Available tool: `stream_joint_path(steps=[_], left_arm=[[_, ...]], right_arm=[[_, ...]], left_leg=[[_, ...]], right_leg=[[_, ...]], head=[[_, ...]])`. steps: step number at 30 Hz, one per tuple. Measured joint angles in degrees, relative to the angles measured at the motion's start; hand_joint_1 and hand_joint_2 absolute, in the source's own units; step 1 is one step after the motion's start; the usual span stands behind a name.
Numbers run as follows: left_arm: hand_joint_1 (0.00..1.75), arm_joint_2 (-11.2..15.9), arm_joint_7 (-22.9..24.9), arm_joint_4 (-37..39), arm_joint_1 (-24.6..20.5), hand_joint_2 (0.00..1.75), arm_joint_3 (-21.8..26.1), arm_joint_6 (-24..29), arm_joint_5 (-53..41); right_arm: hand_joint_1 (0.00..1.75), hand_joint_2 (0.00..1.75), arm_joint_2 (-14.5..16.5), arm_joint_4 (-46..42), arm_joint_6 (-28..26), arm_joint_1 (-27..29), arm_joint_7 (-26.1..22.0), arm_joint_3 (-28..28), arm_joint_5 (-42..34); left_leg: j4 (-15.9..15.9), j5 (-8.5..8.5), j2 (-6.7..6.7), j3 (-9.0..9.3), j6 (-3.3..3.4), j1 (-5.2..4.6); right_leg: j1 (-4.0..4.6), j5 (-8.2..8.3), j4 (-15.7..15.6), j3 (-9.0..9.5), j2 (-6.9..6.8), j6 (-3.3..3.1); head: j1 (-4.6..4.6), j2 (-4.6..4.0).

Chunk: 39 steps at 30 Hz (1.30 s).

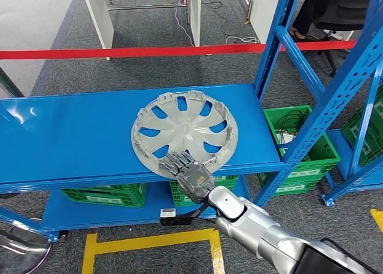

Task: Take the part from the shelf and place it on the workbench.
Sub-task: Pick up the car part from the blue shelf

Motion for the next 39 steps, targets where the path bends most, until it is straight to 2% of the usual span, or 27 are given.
stream_joint_path(steps=[39], left_arm=[[0.00,-0.03,-0.04,0.00,0.14,0.00,0.80,-0.07,-0.31]], right_arm=[[0.00,1.75,1.22,-2.42,1.99,-0.60,3.01,-0.88,1.98]], left_leg=[[0.02,0.05,0.00,-0.03,0.01,0.00]], right_leg=[[0.00,0.03,0.01,0.00,0.00,0.02]], head=[[0.01,0.00]])
